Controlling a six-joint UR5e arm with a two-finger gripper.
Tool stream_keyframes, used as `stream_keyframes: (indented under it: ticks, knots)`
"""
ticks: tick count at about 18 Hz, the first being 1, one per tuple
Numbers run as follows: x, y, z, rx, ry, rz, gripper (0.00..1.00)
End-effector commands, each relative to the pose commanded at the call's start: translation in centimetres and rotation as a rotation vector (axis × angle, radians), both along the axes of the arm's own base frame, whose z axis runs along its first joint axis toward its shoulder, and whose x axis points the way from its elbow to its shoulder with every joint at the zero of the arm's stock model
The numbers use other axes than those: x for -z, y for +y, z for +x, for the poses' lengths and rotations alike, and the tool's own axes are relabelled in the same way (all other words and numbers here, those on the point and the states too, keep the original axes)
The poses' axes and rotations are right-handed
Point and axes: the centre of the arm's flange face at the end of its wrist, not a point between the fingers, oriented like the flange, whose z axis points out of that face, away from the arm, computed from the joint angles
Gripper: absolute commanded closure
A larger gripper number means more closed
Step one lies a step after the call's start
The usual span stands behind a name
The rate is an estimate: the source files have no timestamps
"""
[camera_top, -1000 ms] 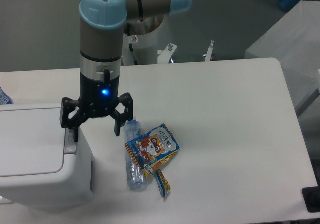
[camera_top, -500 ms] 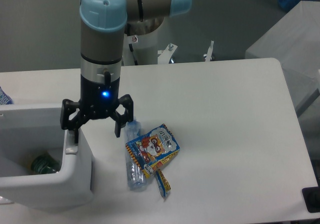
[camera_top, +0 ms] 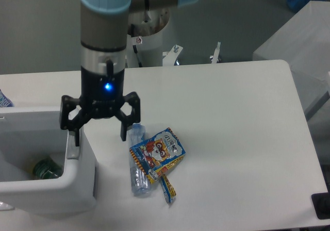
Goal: Open the trash can
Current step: 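Lift the gripper upward to swing the bin lid open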
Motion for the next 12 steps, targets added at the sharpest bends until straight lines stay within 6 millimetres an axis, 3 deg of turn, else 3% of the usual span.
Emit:
stream_keyframes:
  ticks: [5,8,12]
  knots:
    - [-0.1,-2.1,-3.3,-0.029,0.112,-0.097,0.00]
    - [1.3,-3.2,-4.2,0.026,0.167,-0.253,0.00]
    - [1.7,-4.8,-6.5,0.007,0.189,-0.300,0.00]
